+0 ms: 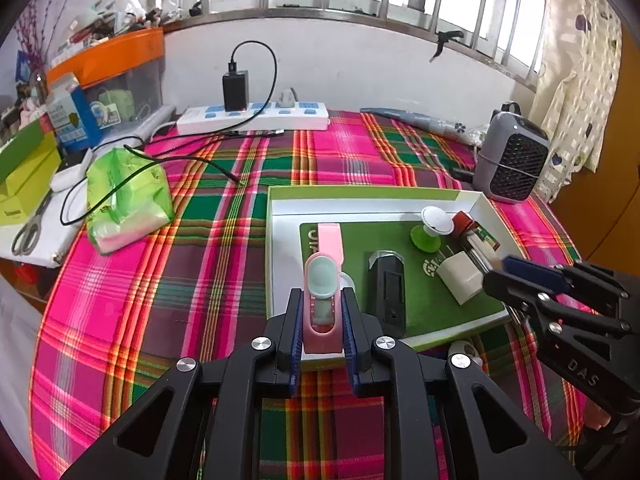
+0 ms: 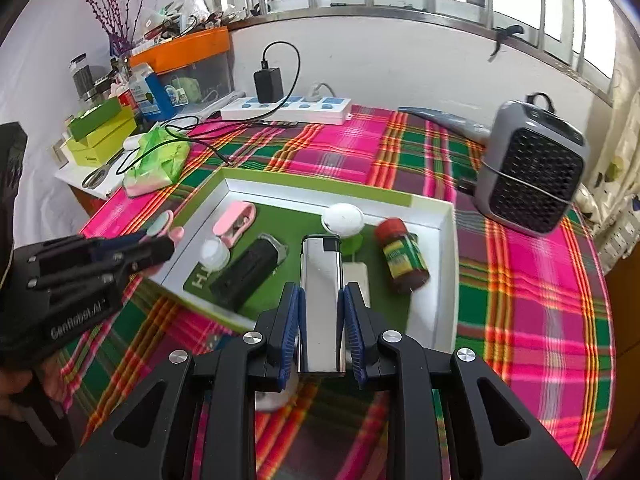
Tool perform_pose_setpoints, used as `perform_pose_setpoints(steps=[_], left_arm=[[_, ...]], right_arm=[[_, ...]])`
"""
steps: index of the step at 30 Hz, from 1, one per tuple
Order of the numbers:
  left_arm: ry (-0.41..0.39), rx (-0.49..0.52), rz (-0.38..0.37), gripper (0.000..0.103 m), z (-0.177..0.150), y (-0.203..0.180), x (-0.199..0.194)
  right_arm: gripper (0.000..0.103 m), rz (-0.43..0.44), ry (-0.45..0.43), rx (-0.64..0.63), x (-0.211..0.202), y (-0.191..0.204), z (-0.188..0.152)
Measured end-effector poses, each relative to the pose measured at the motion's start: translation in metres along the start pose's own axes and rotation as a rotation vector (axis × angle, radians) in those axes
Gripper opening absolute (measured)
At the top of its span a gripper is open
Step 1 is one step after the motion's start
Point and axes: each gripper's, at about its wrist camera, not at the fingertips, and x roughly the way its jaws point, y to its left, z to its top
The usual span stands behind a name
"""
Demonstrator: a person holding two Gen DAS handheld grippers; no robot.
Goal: Organize rigid objects
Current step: 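Carry the pink holder and silver lighter over the green tray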
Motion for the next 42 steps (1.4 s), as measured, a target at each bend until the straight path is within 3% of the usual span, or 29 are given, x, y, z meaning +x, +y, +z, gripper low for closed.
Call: perform_pose_setpoints(steps=[19, 42], left_arm=[[0.043, -0.004, 0.0, 0.017, 0.0, -0.001, 0.025], [0.056, -0.006, -0.011, 0.017, 0.0, -0.003, 0.034]], right_arm=[[0.024, 0.041, 0.082, -0.048, 0.054, 0.008, 0.032], [0.025, 0.038, 0.12, -0.033, 0.081, -0.001, 0.032]])
